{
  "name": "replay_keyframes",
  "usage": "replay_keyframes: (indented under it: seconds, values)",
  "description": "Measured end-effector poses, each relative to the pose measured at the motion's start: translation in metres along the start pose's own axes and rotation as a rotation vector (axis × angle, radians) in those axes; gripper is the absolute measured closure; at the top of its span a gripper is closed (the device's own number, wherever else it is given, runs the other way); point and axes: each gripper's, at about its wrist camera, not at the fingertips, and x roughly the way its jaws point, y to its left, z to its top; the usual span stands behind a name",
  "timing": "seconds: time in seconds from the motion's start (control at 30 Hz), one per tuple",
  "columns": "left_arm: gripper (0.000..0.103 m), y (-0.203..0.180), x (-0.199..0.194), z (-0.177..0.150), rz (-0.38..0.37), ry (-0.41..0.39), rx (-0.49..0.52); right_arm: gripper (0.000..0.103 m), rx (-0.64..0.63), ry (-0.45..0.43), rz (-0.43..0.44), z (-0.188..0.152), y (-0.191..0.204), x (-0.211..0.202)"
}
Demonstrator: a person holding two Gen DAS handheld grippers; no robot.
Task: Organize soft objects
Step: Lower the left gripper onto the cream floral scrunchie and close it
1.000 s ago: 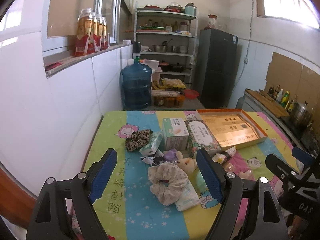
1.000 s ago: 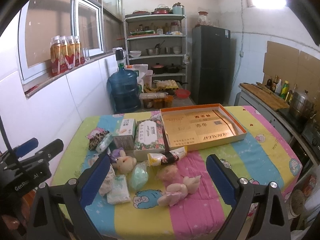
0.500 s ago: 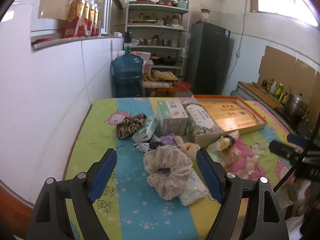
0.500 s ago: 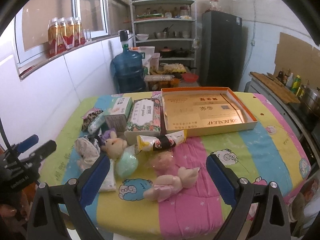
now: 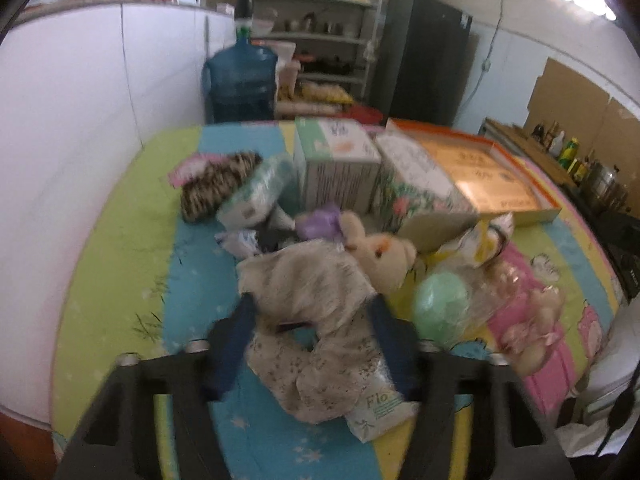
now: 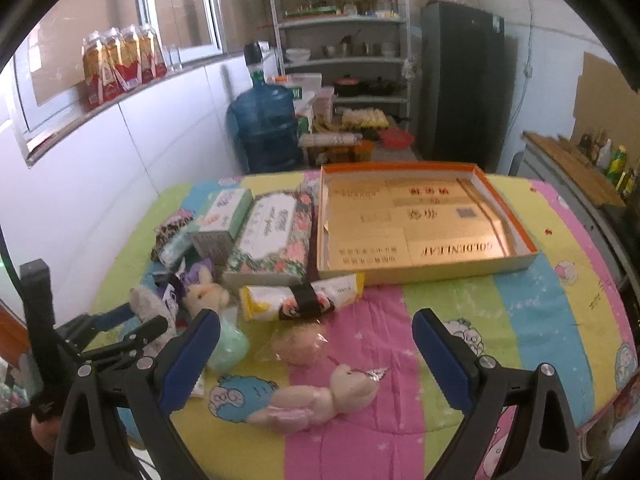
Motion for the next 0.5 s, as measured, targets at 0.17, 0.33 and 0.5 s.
replay_keyframes:
  seconds: [0.17,0.33,0.5]
  values:
    - [0.075,0.0,0.002,-0.009,-0.022,-0.009,-0.009,0.011,-0.047,0.039,0.036,-0.001,0.001,0.013]
    - [0.092,0.002,-0.015,-0.013,-0.037,-0.049,-0.026,0.016,-0.068,0.025,0.085,0.004,0.003,0.028]
    - [0.092,0.002,-0.046,-0.005,-0.012,-0.134,-0.022,0.016,-0.141,0.037,0.095,0.007,0.007,0.052]
